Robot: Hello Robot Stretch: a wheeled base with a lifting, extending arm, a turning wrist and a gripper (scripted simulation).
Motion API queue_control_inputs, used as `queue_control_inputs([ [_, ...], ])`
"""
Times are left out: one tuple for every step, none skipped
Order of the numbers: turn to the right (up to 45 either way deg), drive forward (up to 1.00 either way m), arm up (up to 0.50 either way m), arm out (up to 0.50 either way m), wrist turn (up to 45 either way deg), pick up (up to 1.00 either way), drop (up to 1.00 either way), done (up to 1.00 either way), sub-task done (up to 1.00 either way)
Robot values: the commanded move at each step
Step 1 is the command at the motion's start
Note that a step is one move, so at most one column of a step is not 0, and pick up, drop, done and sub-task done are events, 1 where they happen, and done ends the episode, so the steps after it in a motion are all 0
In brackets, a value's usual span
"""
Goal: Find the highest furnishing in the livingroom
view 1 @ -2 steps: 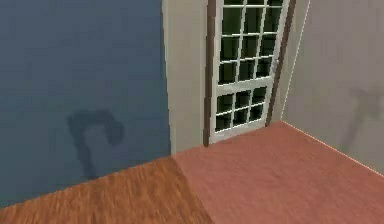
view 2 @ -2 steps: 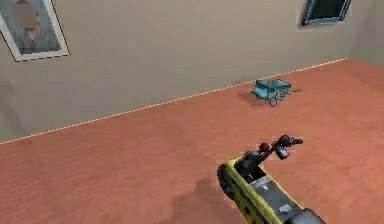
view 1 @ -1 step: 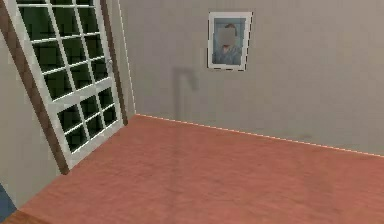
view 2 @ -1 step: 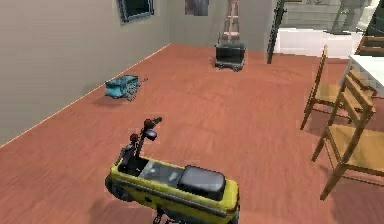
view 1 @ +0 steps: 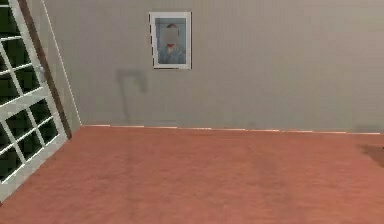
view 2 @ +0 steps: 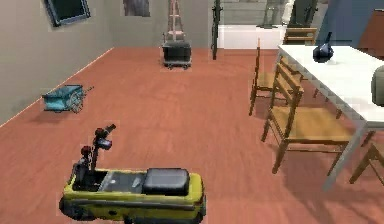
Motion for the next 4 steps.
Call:
queue_control_inputs([
  [0.0, 0.75, 0.00, 0.00, 0.0, 0.00, 0.00, 0.00, 0.00],
  [42.0, 0.00, 0.00, 0.00, 0.0, 0.00, 0.00, 0.00, 0.00],
  [0.0, 0.85, 0.00, 0.00, 0.0, 0.00, 0.00, 0.00, 0.00],
  [30.0, 0.00, 0.00, 0.00, 0.0, 0.00, 0.00, 0.00, 0.00],
])
